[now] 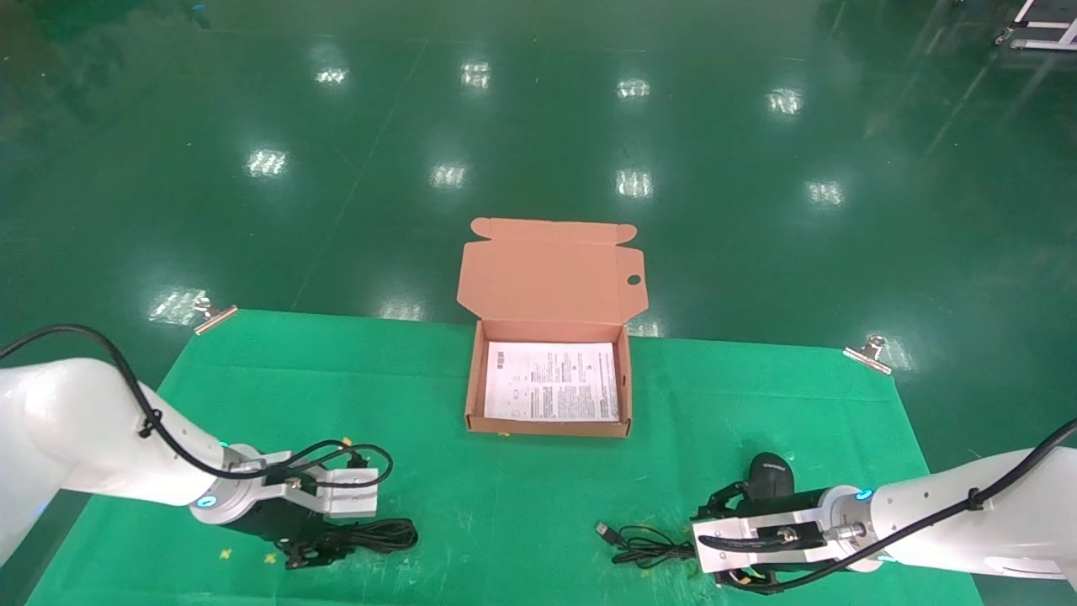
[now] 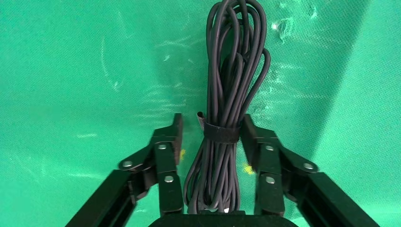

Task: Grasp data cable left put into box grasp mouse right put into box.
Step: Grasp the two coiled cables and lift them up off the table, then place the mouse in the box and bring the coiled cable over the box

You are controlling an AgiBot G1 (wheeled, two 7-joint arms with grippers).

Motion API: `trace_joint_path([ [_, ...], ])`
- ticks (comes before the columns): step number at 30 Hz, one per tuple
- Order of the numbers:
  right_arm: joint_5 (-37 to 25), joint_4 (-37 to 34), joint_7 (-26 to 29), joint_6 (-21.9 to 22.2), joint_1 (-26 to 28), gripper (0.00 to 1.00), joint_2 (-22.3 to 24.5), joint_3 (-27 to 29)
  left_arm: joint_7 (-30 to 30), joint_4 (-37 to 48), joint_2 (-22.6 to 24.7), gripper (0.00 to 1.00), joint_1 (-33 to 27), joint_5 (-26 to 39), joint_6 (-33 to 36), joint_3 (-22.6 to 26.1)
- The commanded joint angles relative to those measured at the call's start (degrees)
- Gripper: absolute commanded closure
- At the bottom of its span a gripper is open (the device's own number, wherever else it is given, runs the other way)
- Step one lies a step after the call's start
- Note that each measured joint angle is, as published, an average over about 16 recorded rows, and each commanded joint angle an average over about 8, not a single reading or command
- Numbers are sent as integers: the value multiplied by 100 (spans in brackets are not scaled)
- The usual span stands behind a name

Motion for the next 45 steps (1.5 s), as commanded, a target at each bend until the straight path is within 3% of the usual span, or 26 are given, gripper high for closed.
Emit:
trace_joint_path([
  [1,-1,5,1,-1,-1,100,2,0,-1,-5,-2,100,1,-1,3,-1],
  [22,9,42,31,2,30,100,45,28,75,-148,-56,100,-19,-6,-7,-9],
  [28,180,431,313,66,296,100,394,296,167,-928,-376,100,-126,-84,22,-105],
  [35,364,1372,767,297,822,100,753,722,-294,-2235,-758,100,-349,-27,-47,-294],
  [40,409,1582,808,567,1294,100,463,880,-746,-2849,-730,100,-507,270,-337,-377],
  [45,473,1189,556,870,1759,100,-119,937,-1141,-3024,-516,100,-706,661,-662,-419],
])
